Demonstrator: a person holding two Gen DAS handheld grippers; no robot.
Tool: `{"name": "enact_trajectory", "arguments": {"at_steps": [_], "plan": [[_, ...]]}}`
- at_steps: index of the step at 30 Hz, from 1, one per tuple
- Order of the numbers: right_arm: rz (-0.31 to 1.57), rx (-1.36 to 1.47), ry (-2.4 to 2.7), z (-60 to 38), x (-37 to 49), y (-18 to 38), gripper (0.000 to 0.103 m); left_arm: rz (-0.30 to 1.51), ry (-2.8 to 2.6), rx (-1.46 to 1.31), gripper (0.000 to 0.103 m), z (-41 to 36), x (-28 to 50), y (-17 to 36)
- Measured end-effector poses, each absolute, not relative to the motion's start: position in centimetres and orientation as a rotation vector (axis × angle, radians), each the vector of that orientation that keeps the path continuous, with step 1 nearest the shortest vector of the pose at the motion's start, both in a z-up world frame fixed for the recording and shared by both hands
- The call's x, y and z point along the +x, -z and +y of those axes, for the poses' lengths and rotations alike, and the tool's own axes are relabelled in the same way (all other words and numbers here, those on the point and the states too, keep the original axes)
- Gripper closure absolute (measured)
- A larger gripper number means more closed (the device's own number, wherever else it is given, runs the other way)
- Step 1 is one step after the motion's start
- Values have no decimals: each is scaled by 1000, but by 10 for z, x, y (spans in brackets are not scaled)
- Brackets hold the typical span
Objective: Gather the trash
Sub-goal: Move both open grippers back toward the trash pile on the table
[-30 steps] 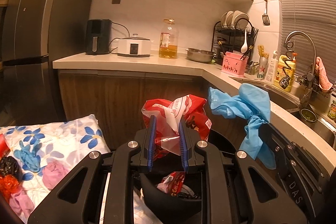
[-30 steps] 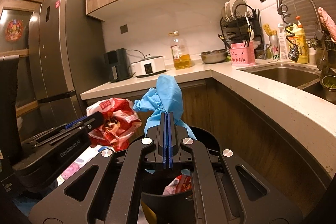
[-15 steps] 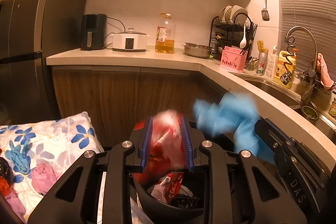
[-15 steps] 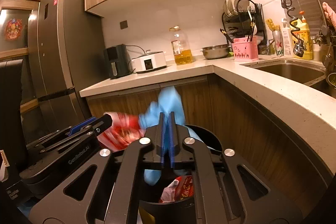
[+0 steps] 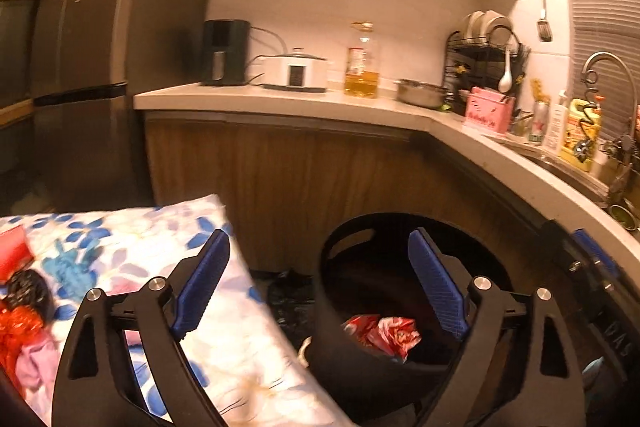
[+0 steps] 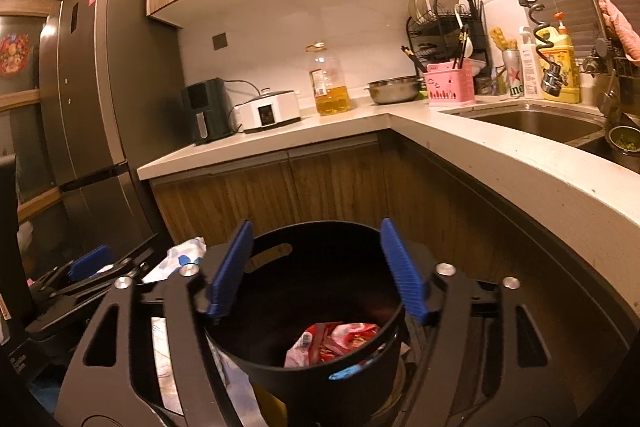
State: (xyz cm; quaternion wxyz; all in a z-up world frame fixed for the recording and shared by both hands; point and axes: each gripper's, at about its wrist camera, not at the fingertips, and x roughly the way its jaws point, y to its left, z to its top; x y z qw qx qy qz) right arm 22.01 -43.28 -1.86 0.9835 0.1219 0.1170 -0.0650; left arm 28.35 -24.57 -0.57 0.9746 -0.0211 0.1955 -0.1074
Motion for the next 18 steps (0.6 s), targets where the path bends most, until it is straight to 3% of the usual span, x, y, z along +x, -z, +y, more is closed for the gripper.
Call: {"name": "enact_trajectory", "arguments": {"at_steps": [8,18], "plan": [[212,207,138,-410,197,14,19,390,151,-42,8,-220,258,7],[197,179,138,-383,170,13,18,381,58,-62,8,-176,220,12]]}}
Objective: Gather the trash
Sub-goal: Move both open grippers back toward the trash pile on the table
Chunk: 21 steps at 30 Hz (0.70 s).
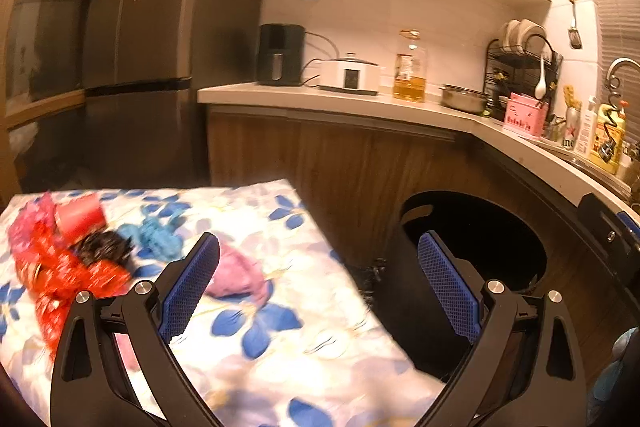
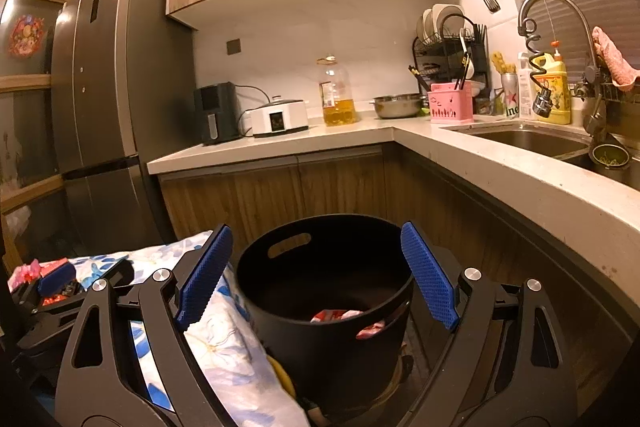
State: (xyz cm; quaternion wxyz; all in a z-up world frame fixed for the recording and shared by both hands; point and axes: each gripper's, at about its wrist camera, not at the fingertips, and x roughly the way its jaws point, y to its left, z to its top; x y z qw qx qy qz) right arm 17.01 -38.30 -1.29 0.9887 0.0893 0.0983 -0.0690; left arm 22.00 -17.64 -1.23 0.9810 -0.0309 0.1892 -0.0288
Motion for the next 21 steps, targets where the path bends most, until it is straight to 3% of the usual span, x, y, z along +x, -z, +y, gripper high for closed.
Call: {"name": "enact_trajectory", "arguments": {"at_steps": [21], "plan": [[201,214,46,-308,129,24,18,363,-142,-110,8,-80,158,19]]}}
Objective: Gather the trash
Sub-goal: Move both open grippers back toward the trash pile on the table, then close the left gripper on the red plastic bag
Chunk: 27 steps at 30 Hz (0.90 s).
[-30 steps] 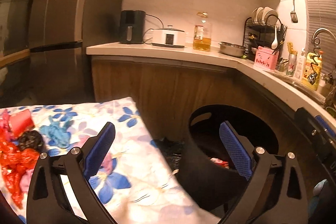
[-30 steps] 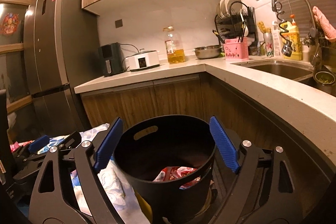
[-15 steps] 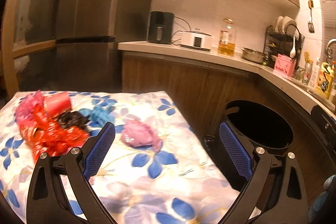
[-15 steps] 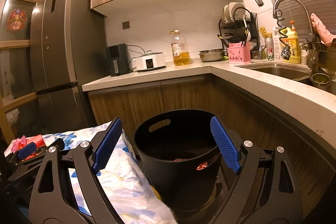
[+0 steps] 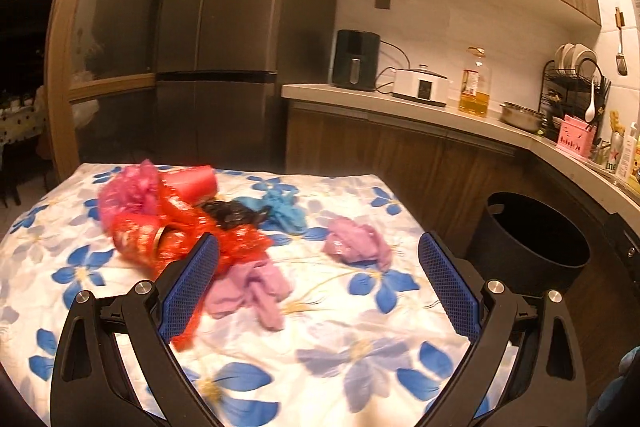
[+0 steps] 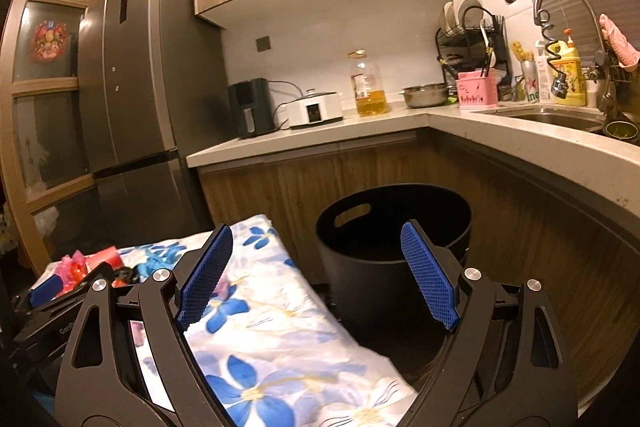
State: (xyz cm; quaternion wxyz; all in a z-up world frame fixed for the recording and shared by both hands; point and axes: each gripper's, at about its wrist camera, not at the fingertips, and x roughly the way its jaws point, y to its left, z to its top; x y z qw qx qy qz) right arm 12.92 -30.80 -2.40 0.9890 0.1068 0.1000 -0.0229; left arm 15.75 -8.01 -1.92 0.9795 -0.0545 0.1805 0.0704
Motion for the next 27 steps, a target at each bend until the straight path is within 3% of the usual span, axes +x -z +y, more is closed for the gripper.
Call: {"name": "enact_trajectory", "arguments": {"at_steps": [18,27], "plan": [[234,164,-109,-231,125,38,18,391,-313,-119,8,3,134,46],[262,132,-194,-189,131,45,18,407,-332,-113,16,21,147,54]]}}
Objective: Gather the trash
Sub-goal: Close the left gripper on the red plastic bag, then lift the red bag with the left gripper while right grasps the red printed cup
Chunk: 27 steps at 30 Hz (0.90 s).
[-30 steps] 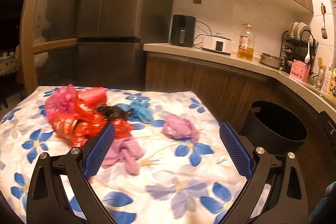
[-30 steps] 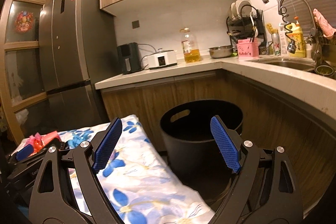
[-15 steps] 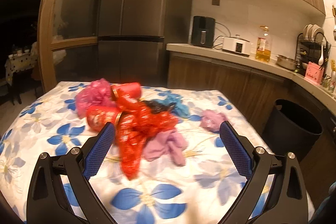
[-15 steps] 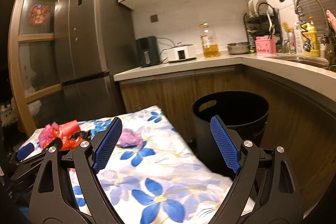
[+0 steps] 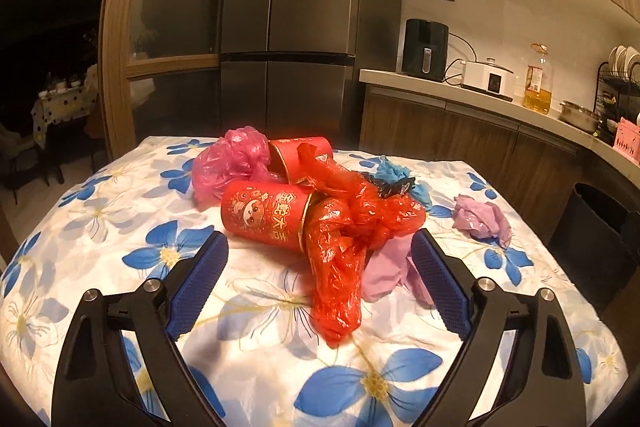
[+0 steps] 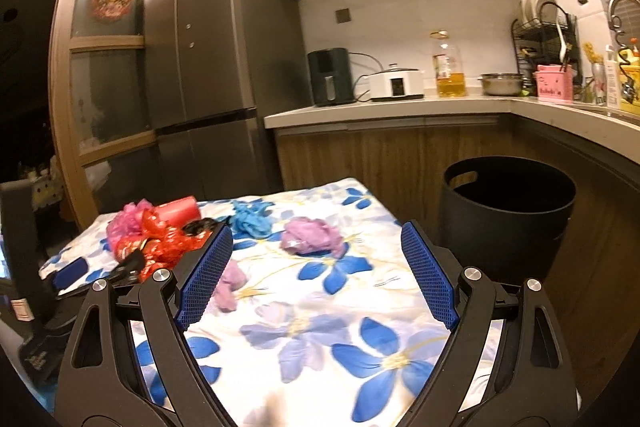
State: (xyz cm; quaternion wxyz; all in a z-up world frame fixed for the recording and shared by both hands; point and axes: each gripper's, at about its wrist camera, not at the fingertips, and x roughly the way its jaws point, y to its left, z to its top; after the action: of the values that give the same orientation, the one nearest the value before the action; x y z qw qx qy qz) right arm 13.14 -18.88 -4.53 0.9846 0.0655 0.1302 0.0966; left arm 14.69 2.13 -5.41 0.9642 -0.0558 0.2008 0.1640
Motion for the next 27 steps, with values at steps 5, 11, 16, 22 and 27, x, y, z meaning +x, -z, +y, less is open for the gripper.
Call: {"name": "enact_trajectory", "arguments": {"at_steps": [5,11,16,22,27], "plan": [[271,112,-212,-175,135,48,18,474,-306,-130,33,29,165,64],[290,109,-217,-168,144,52,18,568,-249,-187,64,37,178,77],[310,100,-228,-159,149,56,18,601,-209,-241,95,44,182,85],[341,86,-245,-147,156,63,18,563,-149,-263,102,44,170,80],[368,84,-265,-134,161,70,18,492,-111,-255,102,42,150,61]]}}
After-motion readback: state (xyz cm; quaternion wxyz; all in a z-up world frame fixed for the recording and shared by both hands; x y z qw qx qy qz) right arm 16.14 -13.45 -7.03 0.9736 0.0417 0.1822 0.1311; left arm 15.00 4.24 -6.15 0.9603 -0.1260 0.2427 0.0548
